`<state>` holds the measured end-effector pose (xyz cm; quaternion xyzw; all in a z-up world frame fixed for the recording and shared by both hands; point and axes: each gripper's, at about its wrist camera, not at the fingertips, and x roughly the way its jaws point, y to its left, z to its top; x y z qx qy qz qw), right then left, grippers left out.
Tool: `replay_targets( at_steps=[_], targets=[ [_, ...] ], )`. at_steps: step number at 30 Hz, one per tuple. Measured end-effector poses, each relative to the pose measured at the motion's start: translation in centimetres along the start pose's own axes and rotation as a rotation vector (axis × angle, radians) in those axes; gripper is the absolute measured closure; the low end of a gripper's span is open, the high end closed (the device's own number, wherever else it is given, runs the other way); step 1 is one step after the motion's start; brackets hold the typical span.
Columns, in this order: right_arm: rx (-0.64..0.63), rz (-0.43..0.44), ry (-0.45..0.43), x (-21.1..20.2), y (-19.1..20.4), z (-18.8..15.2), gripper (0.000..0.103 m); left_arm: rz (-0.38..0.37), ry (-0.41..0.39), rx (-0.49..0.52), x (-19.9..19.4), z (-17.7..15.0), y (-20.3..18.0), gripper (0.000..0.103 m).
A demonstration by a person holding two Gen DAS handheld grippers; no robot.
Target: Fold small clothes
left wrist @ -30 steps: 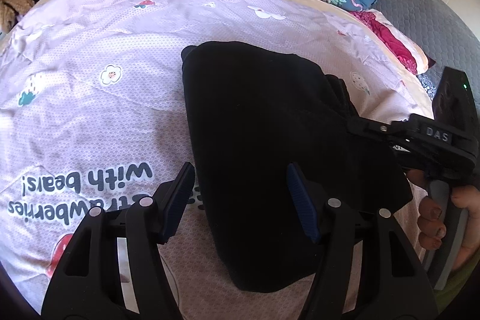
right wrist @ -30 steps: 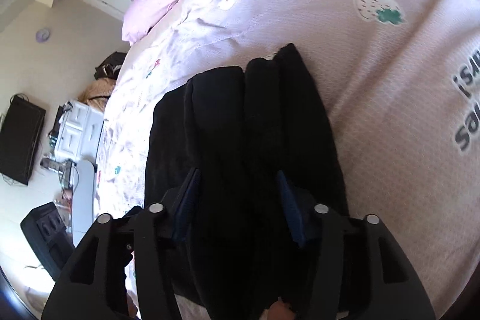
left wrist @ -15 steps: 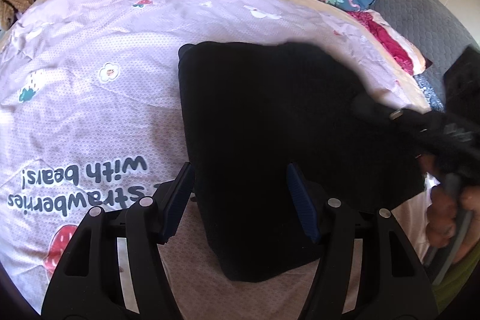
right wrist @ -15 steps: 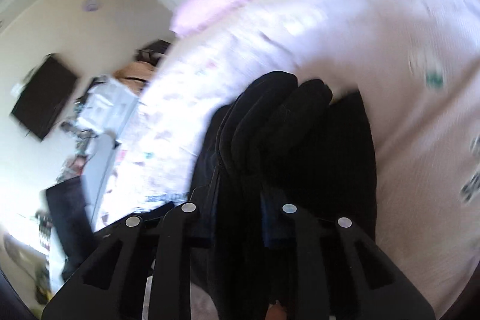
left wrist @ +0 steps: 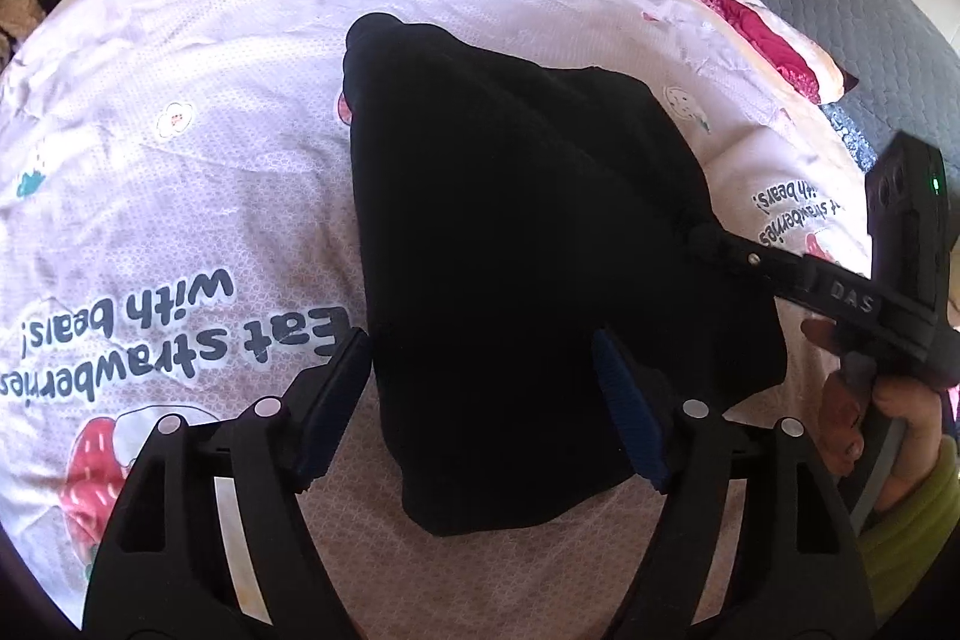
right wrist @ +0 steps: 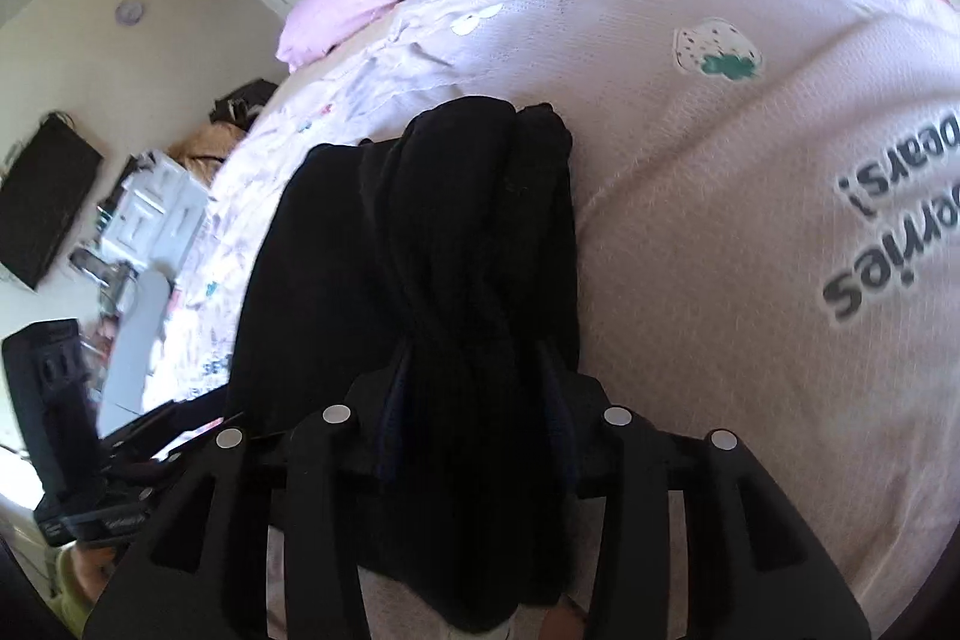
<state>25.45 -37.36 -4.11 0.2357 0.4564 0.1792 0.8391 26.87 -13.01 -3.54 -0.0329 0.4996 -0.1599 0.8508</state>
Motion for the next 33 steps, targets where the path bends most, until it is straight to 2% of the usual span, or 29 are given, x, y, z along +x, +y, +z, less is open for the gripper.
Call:
replay_targets(
  at_steps=[6,14,19,21,29,31,33],
  targets=[
    [-0.017,-0.011,0.002,-1.1,0.9,-1.1,0.060,0.005,-0.019,-0.004,-0.4,-0.4,0.1,0.035],
    [-0.007,-0.034,-0.003,-1.8,1.2,-2.4,0.060,0.008,-0.026,0.004,-1.2,-1.0,0.1,0.035],
    [-0.041,-0.112,-0.012,-2.7,2.0,-3.3,0.059,0.009,-0.025,0.003,-1.4,-1.2,0.0,0.031],
    [-0.045,-0.152,-0.009,-2.7,2.0,-3.6,0.055,0.008,-0.024,0.002,-1.5,-1.4,0.0,0.031],
    [-0.016,-0.178,-0.022,-3.4,1.8,-4.6,0.051,0.013,-0.032,0.002,-2.3,-1.8,-0.2,0.029],
    [-0.026,-0.189,-0.040,-4.1,2.2,-4.7,0.046,0.015,-0.040,0.001,-2.8,-1.9,-0.1,0.024],
    [-0.033,-0.206,-0.069,-4.9,2.6,-4.9,0.031,0.015,-0.047,0.004,-3.3,-1.9,-0.2,0.023]
  ],
)
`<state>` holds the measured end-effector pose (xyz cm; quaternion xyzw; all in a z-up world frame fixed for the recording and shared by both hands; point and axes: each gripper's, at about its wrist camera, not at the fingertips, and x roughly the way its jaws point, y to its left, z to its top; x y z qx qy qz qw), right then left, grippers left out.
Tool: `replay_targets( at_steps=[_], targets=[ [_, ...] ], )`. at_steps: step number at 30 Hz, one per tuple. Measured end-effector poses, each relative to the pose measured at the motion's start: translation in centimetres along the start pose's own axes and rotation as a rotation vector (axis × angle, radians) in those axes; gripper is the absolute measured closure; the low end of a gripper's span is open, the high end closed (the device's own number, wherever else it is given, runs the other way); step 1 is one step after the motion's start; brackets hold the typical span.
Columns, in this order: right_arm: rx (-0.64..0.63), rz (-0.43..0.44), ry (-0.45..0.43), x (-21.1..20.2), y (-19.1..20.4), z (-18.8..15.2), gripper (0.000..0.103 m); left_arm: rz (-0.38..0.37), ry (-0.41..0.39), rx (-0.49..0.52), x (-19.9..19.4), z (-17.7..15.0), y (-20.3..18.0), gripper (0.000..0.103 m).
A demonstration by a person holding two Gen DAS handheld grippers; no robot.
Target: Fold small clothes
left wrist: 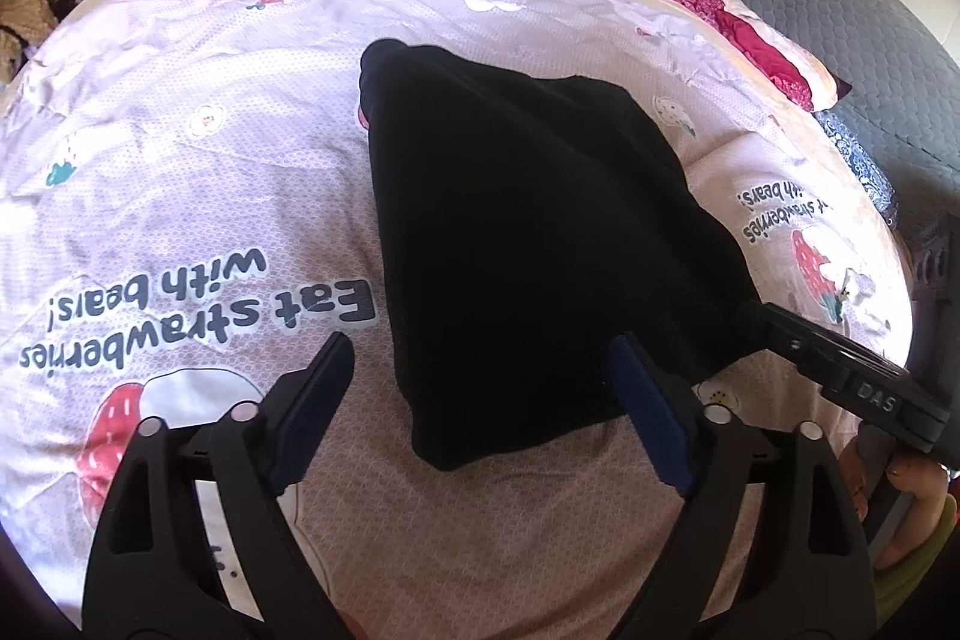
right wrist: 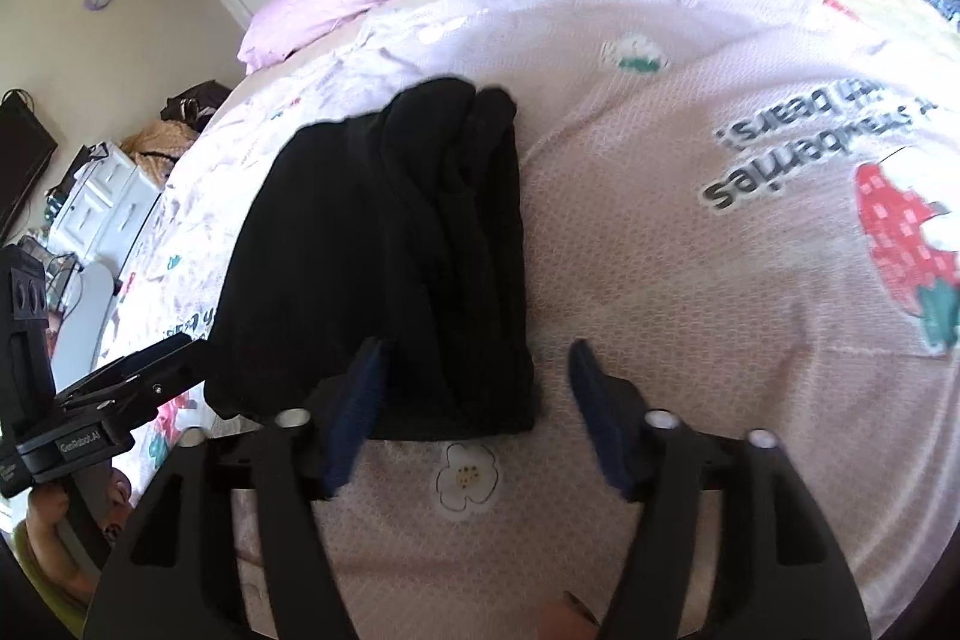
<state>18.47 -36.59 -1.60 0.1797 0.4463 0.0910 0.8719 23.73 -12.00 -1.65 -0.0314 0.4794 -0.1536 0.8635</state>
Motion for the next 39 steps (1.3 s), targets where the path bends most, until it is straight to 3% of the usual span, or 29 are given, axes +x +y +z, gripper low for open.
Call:
replay_targets(
  at_steps=[2,3,7,22,30,39],
  targets=[
    [0.002,-0.006,-0.038,-1.3,0.2,-0.2,0.021,0.000,-0.008,-0.001,-0.5,0.0,0.0,0.019],
    [0.004,-0.010,-0.053,-1.8,0.2,-0.3,0.016,0.002,-0.012,-0.003,-0.8,-0.1,0.0,0.011],
    [-0.007,-0.018,-0.118,-4.4,0.7,-0.8,0.007,0.002,-0.027,-0.006,-2.2,-0.4,0.1,0.009],
    [-0.137,-0.088,-0.267,-10.4,4.8,-5.3,0.004,0.032,-0.111,-0.003,-7.8,-3.9,1.2,0.009],
    [-0.188,-0.149,-0.285,-10.0,6.3,-9.4,0.004,0.041,-0.165,0.023,-9.3,-6.2,1.7,0.009],
    [-0.214,-0.209,-0.265,-8.6,6.8,-12.2,0.004,0.031,-0.171,-0.006,-8.9,-8.8,2.9,0.009]
  ],
)
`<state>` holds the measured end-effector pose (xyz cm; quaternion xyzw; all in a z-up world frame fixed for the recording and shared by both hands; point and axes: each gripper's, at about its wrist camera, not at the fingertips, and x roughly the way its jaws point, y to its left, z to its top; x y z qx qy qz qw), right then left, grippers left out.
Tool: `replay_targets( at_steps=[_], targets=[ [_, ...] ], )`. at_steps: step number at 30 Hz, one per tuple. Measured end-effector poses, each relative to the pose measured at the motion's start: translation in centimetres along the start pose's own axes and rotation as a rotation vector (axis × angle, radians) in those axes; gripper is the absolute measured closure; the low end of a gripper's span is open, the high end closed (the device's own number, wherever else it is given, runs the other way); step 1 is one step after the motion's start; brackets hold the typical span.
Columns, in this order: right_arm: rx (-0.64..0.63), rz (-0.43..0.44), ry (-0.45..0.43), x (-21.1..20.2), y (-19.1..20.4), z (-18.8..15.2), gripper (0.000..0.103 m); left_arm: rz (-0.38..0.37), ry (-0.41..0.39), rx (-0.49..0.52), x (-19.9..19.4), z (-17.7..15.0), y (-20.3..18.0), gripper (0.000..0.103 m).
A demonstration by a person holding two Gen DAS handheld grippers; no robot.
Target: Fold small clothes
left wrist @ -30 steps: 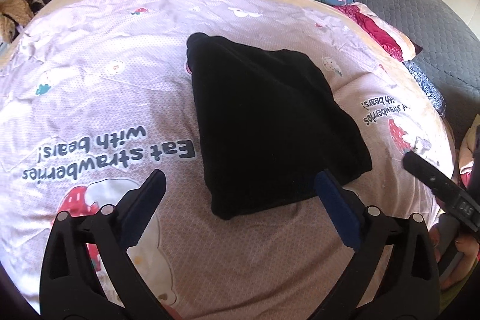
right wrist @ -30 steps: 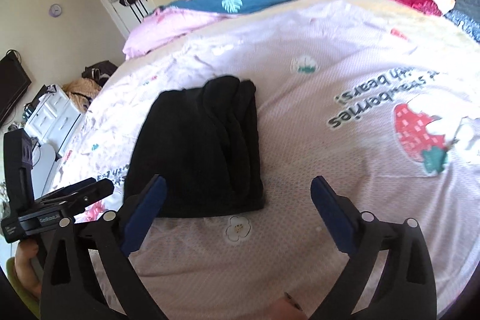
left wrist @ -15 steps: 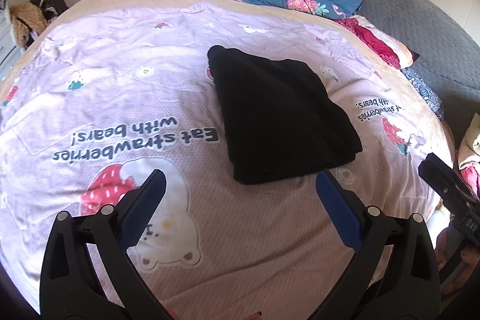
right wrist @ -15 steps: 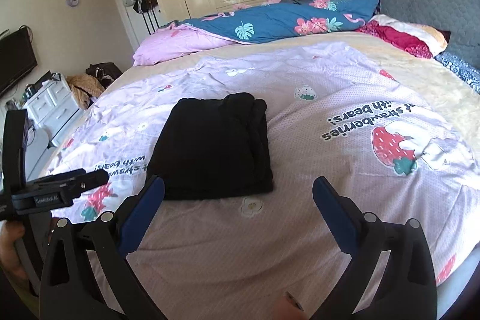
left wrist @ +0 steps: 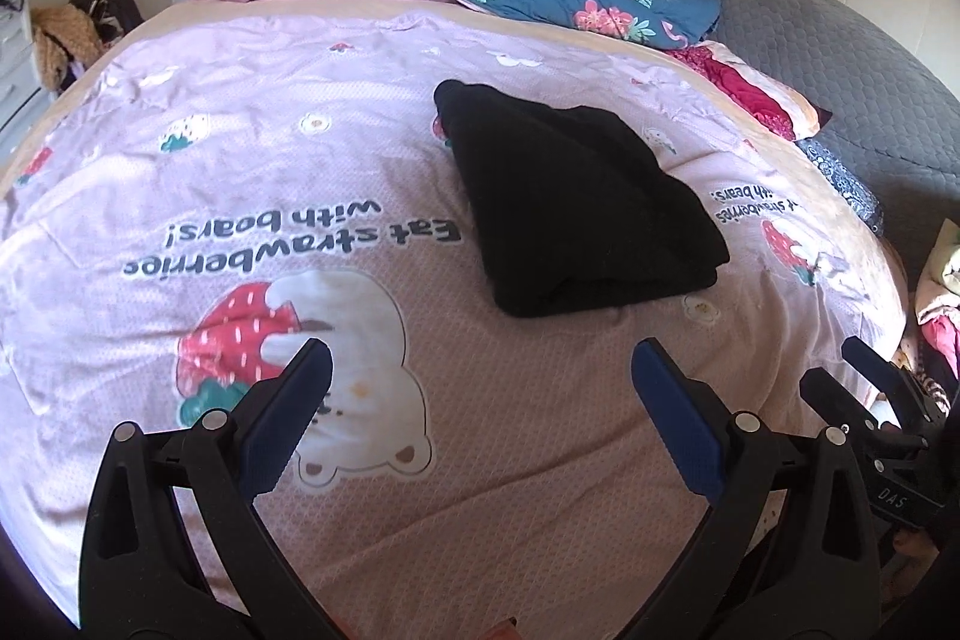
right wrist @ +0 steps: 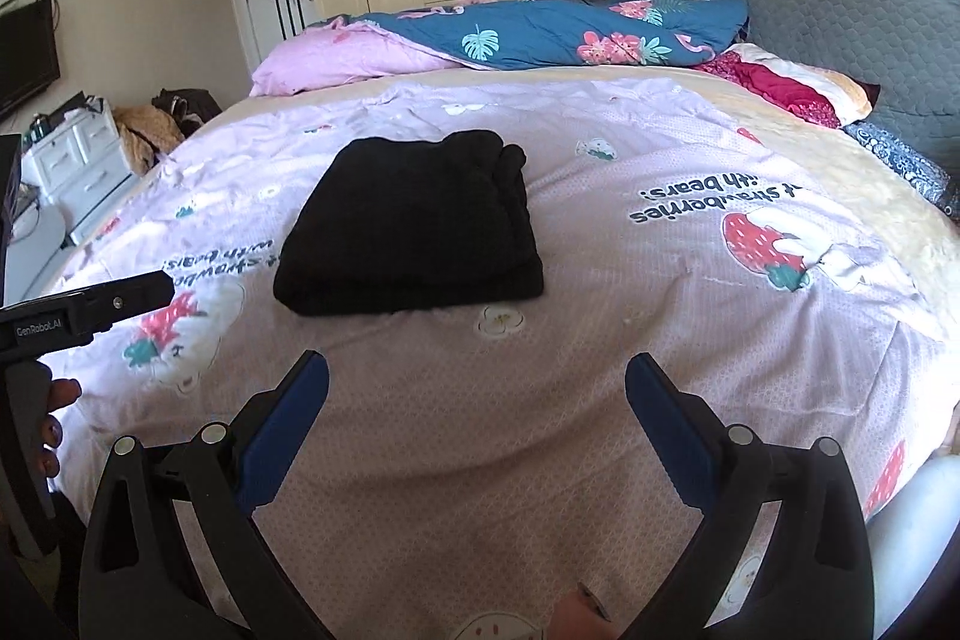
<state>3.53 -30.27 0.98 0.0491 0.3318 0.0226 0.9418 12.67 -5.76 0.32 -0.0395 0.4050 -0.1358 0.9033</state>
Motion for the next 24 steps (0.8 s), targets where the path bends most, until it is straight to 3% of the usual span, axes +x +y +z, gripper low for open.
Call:
replay_targets(
  at_steps=[9,24],
  targets=[
    [-0.024,-0.033,-0.054,-0.7,0.8,-0.6,0.004,0.007,0.005,-0.001,0.6,-1.6,0.5,0.009],
    [-0.012,-0.036,0.024,1.1,0.6,-1.4,0.004,0.046,0.030,-0.011,1.2,-2.0,0.8,0.009]
  ],
)
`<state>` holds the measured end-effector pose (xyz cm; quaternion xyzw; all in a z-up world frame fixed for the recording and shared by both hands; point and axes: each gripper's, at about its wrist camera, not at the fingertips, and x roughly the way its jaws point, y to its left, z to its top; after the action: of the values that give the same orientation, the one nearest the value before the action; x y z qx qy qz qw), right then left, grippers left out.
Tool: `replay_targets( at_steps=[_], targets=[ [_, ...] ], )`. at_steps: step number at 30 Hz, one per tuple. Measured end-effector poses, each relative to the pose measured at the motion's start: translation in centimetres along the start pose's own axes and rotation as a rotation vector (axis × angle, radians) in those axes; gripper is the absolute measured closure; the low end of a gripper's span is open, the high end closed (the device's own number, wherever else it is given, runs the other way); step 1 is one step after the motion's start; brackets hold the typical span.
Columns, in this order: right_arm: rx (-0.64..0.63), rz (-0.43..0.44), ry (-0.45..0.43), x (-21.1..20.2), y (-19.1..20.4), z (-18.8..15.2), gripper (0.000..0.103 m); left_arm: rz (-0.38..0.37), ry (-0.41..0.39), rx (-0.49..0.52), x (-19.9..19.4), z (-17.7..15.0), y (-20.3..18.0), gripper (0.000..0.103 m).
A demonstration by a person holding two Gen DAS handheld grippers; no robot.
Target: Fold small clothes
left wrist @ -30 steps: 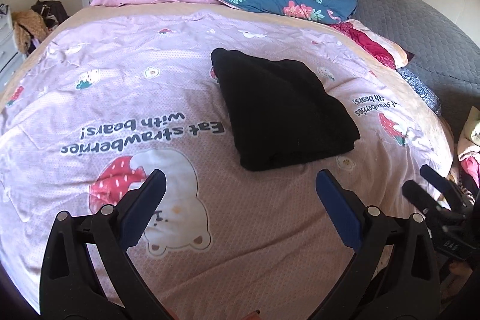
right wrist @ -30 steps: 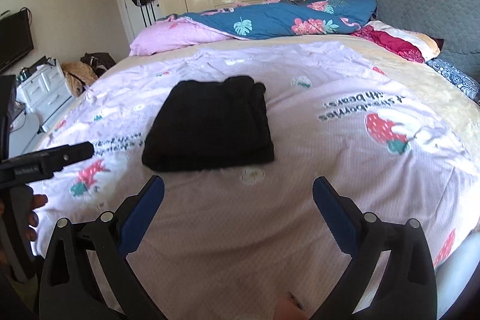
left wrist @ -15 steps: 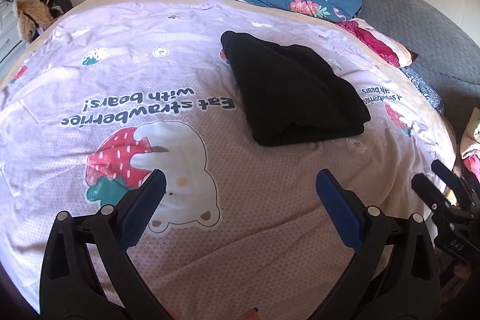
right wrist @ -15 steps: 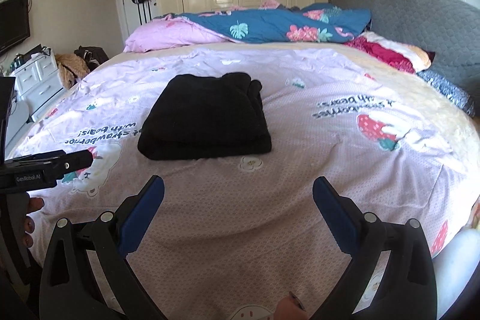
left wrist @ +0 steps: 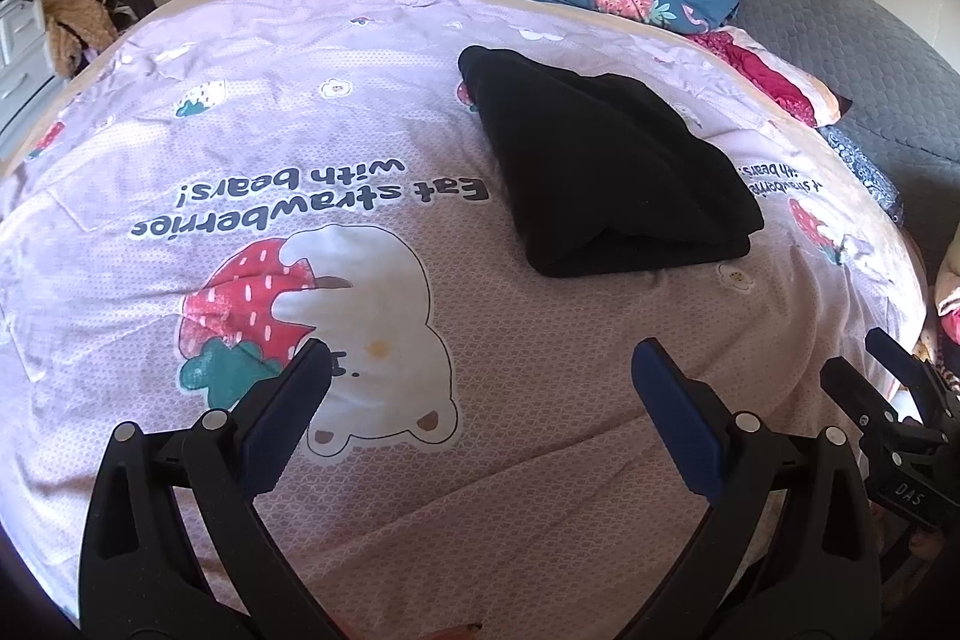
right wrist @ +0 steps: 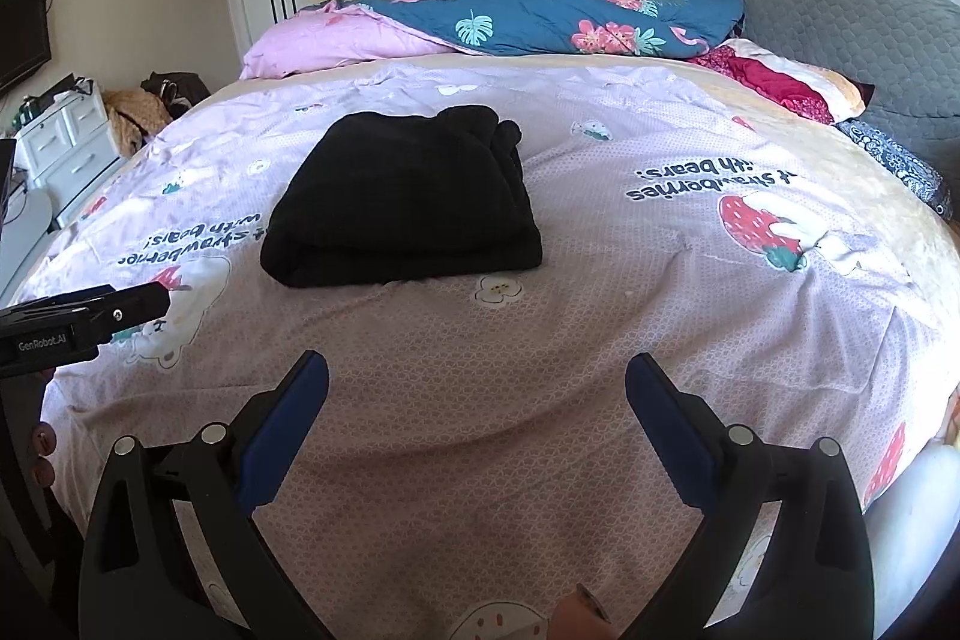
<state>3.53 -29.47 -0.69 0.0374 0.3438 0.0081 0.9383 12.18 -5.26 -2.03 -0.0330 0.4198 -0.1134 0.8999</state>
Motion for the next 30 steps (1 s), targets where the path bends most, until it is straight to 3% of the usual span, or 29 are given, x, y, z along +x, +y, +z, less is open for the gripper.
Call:
replay_targets(
  at_steps=[30],
  targets=[
    [0.025,0.005,0.019,0.28,-0.37,-0.16,0.004,0.037,0.004,0.009,0.05,-0.04,-0.15,0.009]
  ],
)
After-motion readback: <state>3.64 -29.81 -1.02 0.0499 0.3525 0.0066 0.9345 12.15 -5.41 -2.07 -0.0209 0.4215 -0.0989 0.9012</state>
